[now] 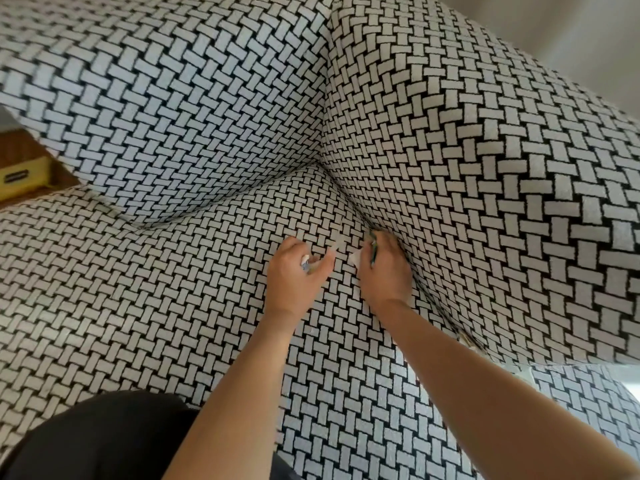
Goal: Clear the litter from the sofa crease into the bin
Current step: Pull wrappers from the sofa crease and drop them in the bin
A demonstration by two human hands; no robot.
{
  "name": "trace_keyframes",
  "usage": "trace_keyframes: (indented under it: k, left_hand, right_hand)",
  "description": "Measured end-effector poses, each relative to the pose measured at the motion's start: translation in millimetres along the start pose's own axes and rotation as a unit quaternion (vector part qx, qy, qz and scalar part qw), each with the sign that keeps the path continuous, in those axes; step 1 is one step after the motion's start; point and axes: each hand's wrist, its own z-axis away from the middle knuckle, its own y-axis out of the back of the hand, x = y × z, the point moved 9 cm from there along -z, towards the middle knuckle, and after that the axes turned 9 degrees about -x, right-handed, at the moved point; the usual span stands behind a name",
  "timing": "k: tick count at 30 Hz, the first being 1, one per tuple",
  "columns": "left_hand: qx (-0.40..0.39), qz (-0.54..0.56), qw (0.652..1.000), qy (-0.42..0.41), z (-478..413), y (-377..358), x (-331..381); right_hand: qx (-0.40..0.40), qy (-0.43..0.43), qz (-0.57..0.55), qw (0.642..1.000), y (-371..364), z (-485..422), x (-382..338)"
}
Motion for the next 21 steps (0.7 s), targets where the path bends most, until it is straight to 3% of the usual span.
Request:
trace_keyframes:
  k: [3, 9, 12, 15, 21]
  left_hand:
    - [0.024, 0.036, 0.998, 0.046, 23, 17, -9]
    - [-0.010, 0.084, 0.981, 0.175, 54, 16, -28]
    - [0.009, 0.156, 0.968, 0.197, 72, 25, -29]
    - [0.023, 0.155, 0.967, 0.203, 86, 33, -28]
    - [0.007, 0.153, 0.962, 0.225, 99, 53, -17]
  right_hand:
    - [0.005, 0.014, 0.001, 1.000, 3, 3, -7]
    - [-0.005, 0.071, 0.067, 0.995, 4, 11, -22]
    - [-0.004, 0.092, 0.134, 0.987, 7, 21, -34]
    - [-0.025, 0.142, 0.206, 0.968, 0, 36, -52]
    - [-0.086, 0.186, 0.145, 0.968, -6, 71, -90]
